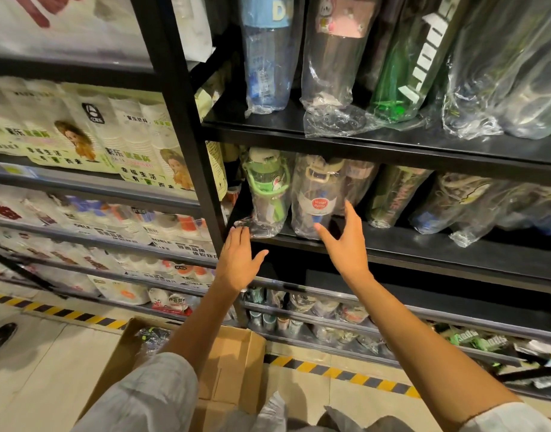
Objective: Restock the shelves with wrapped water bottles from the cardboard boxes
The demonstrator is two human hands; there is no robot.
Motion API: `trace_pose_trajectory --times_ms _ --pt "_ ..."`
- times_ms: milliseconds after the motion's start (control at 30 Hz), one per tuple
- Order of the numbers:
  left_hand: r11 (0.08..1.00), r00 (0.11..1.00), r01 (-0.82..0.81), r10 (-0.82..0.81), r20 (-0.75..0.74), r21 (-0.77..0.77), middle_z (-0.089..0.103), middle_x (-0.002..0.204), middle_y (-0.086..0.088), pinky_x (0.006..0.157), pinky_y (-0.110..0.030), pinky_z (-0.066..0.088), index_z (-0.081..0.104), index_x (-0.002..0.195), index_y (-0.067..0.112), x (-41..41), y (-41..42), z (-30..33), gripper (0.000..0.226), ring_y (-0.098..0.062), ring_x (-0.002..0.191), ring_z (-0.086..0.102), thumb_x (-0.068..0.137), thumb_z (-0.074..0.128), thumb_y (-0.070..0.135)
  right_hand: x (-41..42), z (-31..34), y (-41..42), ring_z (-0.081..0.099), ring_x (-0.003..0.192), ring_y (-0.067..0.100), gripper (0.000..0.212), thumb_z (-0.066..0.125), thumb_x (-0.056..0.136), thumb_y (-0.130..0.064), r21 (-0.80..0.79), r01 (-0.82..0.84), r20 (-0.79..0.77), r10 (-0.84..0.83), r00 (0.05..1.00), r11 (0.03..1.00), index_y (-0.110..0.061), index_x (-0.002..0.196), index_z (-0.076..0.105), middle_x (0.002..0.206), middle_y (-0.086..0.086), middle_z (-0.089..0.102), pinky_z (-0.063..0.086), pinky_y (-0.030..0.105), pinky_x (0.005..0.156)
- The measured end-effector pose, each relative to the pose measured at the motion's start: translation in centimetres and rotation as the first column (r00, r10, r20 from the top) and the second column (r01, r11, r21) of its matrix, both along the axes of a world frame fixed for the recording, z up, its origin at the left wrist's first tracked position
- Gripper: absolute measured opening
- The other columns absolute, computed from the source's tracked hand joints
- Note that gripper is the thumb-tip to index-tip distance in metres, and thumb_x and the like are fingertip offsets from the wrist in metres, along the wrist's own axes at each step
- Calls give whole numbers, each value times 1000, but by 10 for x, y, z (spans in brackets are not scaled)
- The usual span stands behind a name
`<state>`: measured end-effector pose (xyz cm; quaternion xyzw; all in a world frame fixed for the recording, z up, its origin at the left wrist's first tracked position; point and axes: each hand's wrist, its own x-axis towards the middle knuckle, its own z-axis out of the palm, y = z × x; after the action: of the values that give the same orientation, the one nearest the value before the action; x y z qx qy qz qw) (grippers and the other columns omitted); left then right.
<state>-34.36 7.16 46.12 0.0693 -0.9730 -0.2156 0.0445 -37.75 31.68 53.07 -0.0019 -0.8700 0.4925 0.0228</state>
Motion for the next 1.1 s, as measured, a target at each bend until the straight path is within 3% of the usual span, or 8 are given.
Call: trace_pose_trajectory --times_ms 133,233,367,500,633,800,1033,1100 --pt "1000 999 2 -3 -50 -19 57 135 -24 111 -49 47 53 141 -6 52 -4 -4 72 -41 130 54 99 54 52 41 -13 17 35 150 21 76 54 103 -55 300 -200 -3 211 977 933 -16 163 28 164 4 37 35 36 119" --pt "1000 999 -16 15 -47 -19 59 122 -21 101 -49 51 59 130 -3 108 3 6 58 -39 115 58 98 60 44 73 -26 17 38 149 24 76 48 105 -57 479 -339 25 373 927 810 -15 164 27 161 7 42 37 39 118" --pt "988 990 -133 136 39 -84 52 148 -22 117 -51 37 50 145 2 195 6 2 62 -40 142 41 102 48 46 119 -44 -1 42 146 27 73 44 104 -60 600 -463 62 540 840 652 -17 162 32 158 7 46 38 42 119" --pt "955 950 -261 280 138 -139 51 150 -16 120 -48 35 46 148 12 284 -7 -14 64 -33 143 38 105 26 55 170 -68 -31 47 141 26 79 28 99 -70 617 -551 130 618 775 561 -20 158 40 151 4 51 41 41 116" --pt "874 855 -483 484 187 -51 43 159 -14 122 -47 30 41 154 12 361 -13 -10 63 -34 149 36 106 41 53 213 -95 -66 50 137 22 68 35 102 -66 617 -656 208 714 669 435 -25 156 41 150 0 53 41 39 115" --pt "789 752 -613 598 276 -38 46 154 -6 118 -41 37 43 151 17 416 -44 -33 60 -28 144 40 107 36 57 243 -109 -122 45 141 23 81 20 98 -73 598 -750 332 764 554 283 -21 156 42 153 2 50 36 35 118" --pt "720 665 -694 637 390 7 55 143 -9 112 -37 38 51 143 11 435 -124 -85 57 -29 136 47 106 40 54 252 -146 -233 52 135 26 55 49 104 -52 505 -846 499 743 445 168 -19 148 51 148 5 54 39 37 111" --pt "699 645 -714 631 430 47 54 144 -7 112 -35 38 51 142 14 431 -155 -108 56 -26 136 46 106 38 55 252 -164 -269 55 129 30 70 44 98 -70 423 -886 557 717 419 190 -14 136 60 138 9 60 43 46 111"
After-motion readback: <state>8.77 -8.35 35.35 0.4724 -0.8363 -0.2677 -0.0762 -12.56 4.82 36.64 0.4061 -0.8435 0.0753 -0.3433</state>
